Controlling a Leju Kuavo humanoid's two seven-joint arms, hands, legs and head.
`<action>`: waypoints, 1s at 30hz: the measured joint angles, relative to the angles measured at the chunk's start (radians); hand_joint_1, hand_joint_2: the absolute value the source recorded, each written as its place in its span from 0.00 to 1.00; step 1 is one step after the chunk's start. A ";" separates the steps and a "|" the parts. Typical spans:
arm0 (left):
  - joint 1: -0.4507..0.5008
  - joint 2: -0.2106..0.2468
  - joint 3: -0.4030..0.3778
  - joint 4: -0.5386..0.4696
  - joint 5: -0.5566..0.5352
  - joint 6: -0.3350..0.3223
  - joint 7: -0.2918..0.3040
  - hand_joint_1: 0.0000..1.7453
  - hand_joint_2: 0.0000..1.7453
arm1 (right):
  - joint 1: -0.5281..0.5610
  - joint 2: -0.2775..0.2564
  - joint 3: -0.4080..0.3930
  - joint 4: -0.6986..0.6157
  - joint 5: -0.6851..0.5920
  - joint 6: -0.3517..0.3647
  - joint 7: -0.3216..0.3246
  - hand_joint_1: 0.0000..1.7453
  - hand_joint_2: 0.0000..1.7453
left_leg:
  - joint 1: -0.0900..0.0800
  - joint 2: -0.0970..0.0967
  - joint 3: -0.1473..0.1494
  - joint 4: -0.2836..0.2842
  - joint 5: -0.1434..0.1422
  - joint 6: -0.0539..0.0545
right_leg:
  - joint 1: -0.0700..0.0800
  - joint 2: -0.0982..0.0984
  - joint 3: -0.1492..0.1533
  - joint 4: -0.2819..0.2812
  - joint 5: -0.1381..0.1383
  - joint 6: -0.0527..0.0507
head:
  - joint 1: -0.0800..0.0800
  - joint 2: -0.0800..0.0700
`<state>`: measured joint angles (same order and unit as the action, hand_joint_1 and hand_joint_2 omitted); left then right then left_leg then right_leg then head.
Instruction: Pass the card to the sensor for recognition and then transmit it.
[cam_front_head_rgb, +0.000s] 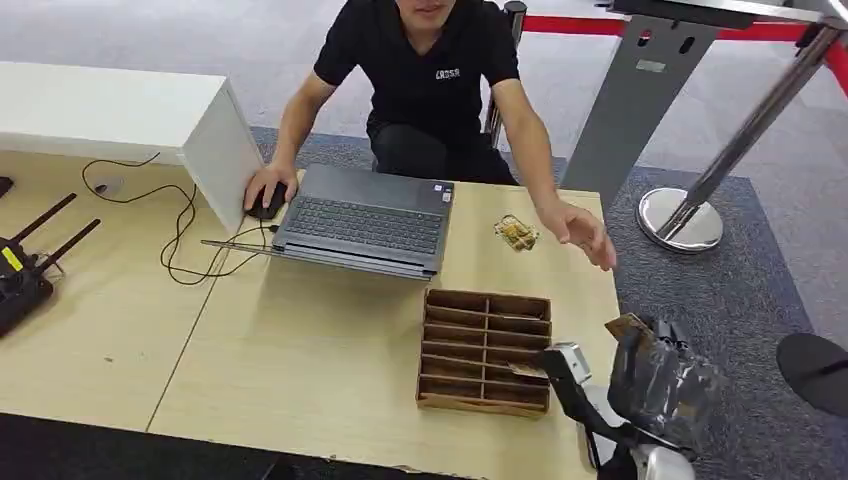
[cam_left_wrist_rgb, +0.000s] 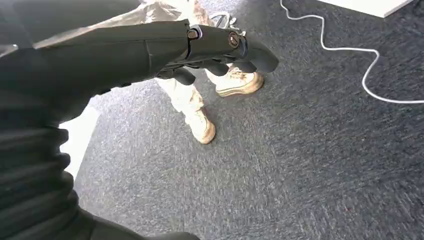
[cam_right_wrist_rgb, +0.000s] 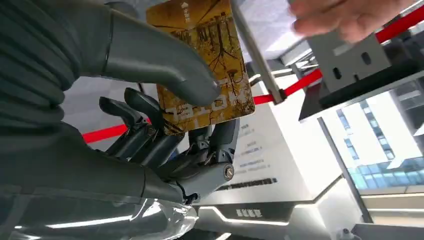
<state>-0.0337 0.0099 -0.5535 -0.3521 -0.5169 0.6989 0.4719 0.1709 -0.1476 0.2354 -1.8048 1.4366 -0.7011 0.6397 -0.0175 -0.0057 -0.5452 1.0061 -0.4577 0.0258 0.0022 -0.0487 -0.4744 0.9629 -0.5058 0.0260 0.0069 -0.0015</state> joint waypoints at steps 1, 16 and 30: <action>0.000 0.000 -0.001 0.000 0.000 0.000 -0.001 0.00 1.00 | -0.005 0.004 0.005 -0.004 -0.015 0.000 -0.030 1.00 1.00 | 0.000 0.000 0.000 0.000 0.000 0.000 | 0.000 0.000 0.000 0.000 0.000 0.000 | 0.000 0.000; -0.005 0.000 -0.031 0.000 0.017 0.000 -0.013 0.00 1.00 | -0.078 0.234 -0.053 0.061 -0.244 0.002 -0.680 1.00 1.00 | 0.001 0.000 0.000 0.000 0.000 0.000 | 0.001 0.000 0.000 0.000 0.000 0.000 | 0.000 0.000; -0.006 0.002 -0.075 0.001 0.039 0.000 -0.014 0.00 1.00 | -0.122 0.365 -0.071 0.178 -0.242 0.002 -0.713 1.00 1.00 | 0.001 0.000 -0.001 0.000 0.000 0.000 | 0.001 0.000 0.000 0.000 0.000 0.000 | 0.000 0.000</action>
<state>-0.0396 0.0122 -0.6283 -0.3513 -0.4776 0.6989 0.4574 0.0489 0.2178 0.1640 -1.6270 1.1948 -0.6996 -0.0729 -0.0161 -0.0059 -0.5460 1.0060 -0.4574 0.0254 0.0033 -0.0487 -0.4749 0.9630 -0.5058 0.0259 0.0065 -0.0015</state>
